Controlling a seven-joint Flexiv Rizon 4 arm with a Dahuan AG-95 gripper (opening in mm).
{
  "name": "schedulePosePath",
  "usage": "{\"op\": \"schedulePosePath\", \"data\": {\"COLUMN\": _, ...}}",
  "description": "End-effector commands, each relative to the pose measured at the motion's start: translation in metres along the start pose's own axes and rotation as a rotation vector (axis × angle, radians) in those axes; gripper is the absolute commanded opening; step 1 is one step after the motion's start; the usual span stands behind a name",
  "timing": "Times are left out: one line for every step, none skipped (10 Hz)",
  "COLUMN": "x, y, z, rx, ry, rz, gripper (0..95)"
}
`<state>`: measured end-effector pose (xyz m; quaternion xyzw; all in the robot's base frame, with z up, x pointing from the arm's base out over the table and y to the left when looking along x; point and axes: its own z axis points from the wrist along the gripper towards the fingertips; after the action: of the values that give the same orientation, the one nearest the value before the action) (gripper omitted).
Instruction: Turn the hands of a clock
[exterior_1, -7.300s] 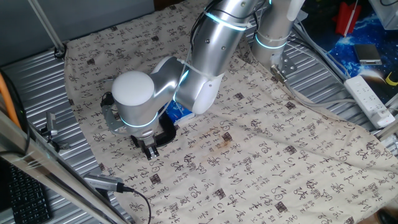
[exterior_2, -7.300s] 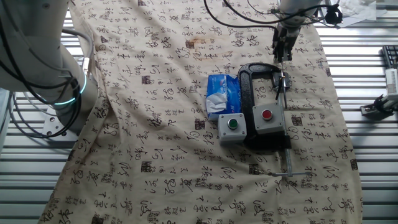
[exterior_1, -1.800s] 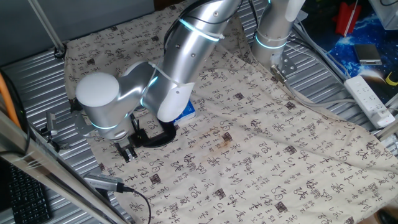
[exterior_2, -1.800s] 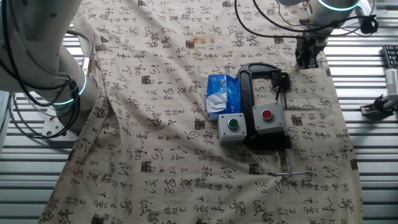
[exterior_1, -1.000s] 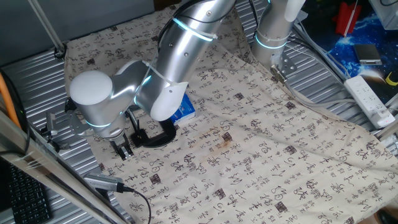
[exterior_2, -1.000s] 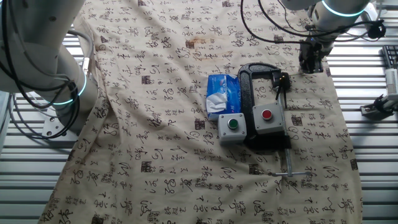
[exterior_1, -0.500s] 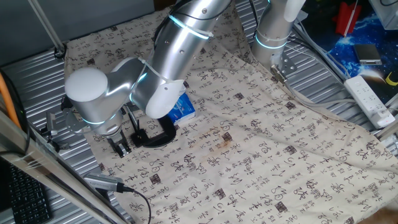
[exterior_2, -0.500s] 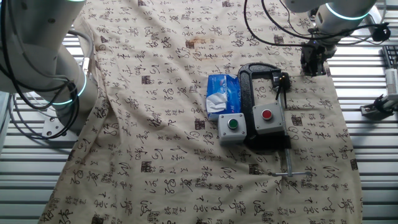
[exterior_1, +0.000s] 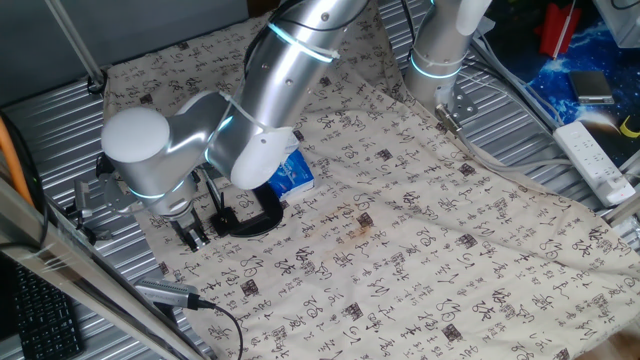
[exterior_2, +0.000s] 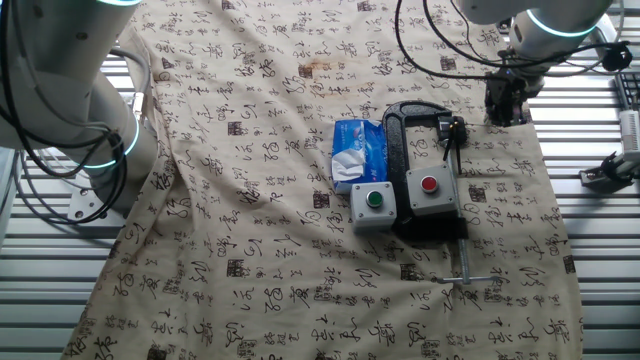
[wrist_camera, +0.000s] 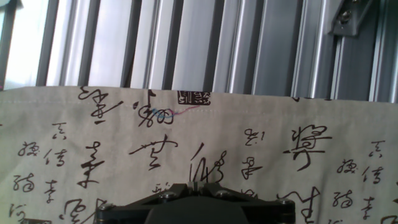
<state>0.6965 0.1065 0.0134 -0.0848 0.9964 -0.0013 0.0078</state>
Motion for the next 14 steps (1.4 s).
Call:
{"op": "schedulePosePath", "data": {"x": 0.0, "y": -0.002, "z": 0.0, "rx": -0.002, "ry": 0.003, "rz": -0.006, "gripper": 0.0}}
{"op": "schedulePosePath", "data": {"x": 0.0, "y": -0.004, "z": 0.0, "rx": -0.001, "ry": 0.004, "rz": -0.01, "gripper": 0.0}}
{"op": "schedulePosePath", "data": {"x": 0.0, "y": -0.006, "z": 0.0, "rx": -0.001, "ry": 0.007, "rz": -0.014, "gripper": 0.0}}
{"op": "schedulePosePath", "data": {"x": 0.0, "y": -0.007, "z": 0.0, "rx": -0.001, "ry": 0.008, "rz": -0.017, "gripper": 0.0}}
{"op": "schedulePosePath", "data": {"x": 0.0, "y": -0.01, "z": -0.001, "rx": -0.001, "ry": 0.012, "rz": -0.023, "gripper": 0.0}}
{"op": "schedulePosePath", "data": {"x": 0.0, "y": -0.013, "z": -0.002, "rx": -0.002, "ry": 0.014, "rz": -0.028, "gripper": 0.0}}
{"op": "schedulePosePath", "data": {"x": 0.001, "y": -0.015, "z": -0.002, "rx": -0.002, "ry": 0.015, "rz": -0.032, "gripper": 0.0}}
{"op": "schedulePosePath", "data": {"x": 0.001, "y": -0.016, "z": -0.003, "rx": -0.003, "ry": 0.017, "rz": -0.033, "gripper": 0.0}}
{"op": "schedulePosePath", "data": {"x": 0.001, "y": -0.017, "z": -0.003, "rx": -0.003, "ry": 0.017, "rz": -0.035, "gripper": 0.0}}
{"op": "schedulePosePath", "data": {"x": 0.002, "y": -0.018, "z": -0.003, "rx": -0.003, "ry": 0.018, "rz": -0.037, "gripper": 0.0}}
{"op": "schedulePosePath", "data": {"x": 0.002, "y": -0.019, "z": -0.003, "rx": -0.003, "ry": 0.018, "rz": -0.039, "gripper": 0.0}}
{"op": "schedulePosePath", "data": {"x": 0.003, "y": -0.02, "z": -0.002, "rx": -0.003, "ry": 0.018, "rz": -0.041, "gripper": 0.0}}
{"op": "schedulePosePath", "data": {"x": 0.003, "y": -0.021, "z": -0.002, "rx": -0.002, "ry": 0.018, "rz": -0.043, "gripper": 0.0}}
{"op": "schedulePosePath", "data": {"x": 0.004, "y": -0.021, "z": -0.002, "rx": -0.002, "ry": 0.019, "rz": -0.044, "gripper": 0.0}}
